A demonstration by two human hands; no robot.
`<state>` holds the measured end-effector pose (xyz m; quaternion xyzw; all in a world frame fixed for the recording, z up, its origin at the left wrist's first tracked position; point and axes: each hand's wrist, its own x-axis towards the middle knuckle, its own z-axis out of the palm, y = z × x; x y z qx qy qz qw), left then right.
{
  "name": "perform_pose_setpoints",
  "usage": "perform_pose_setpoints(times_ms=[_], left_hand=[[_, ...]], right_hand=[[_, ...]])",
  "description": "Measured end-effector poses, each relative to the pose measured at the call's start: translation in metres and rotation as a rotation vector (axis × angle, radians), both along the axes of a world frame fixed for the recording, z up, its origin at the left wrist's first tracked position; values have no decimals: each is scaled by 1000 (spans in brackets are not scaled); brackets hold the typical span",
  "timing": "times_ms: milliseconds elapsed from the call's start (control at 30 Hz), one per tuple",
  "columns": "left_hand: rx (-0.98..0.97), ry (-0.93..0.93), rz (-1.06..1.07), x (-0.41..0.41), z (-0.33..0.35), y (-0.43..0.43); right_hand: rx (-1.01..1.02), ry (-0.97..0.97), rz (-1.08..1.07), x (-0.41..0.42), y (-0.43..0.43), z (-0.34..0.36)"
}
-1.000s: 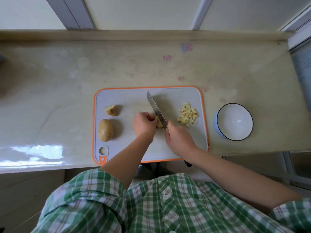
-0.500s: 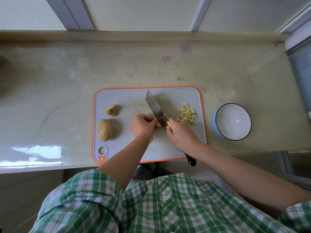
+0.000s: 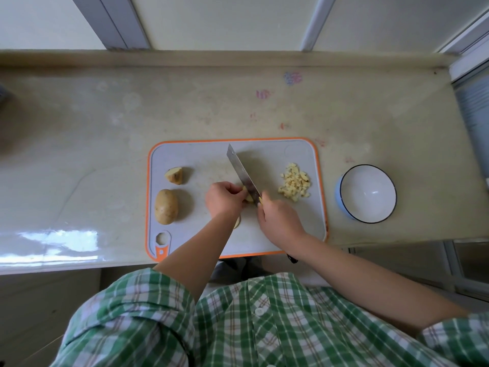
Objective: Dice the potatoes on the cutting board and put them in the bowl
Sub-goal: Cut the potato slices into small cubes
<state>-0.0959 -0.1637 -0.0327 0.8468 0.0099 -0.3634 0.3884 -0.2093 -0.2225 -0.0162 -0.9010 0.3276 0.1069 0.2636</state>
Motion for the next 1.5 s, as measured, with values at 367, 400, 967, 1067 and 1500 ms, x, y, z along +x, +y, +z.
perform_pose_setpoints(times_ms=[367,400,967,1067,1500], left_hand=[[37,11,-30,1,3,4],[38,18,-24,1,3,3],[58,15,-61,5,1,2],[49,-2,-112,6,-1,4],[77,-682,-1093,16,-9,11]], right_hand=[[-6,-15,76,1,-14,18],[-2,-15,74,0,-13,17],[32,-38,19,1,0,-3],[79,-73,-37,0,-16,-2],[451,-172,-424,-12,-58,22]])
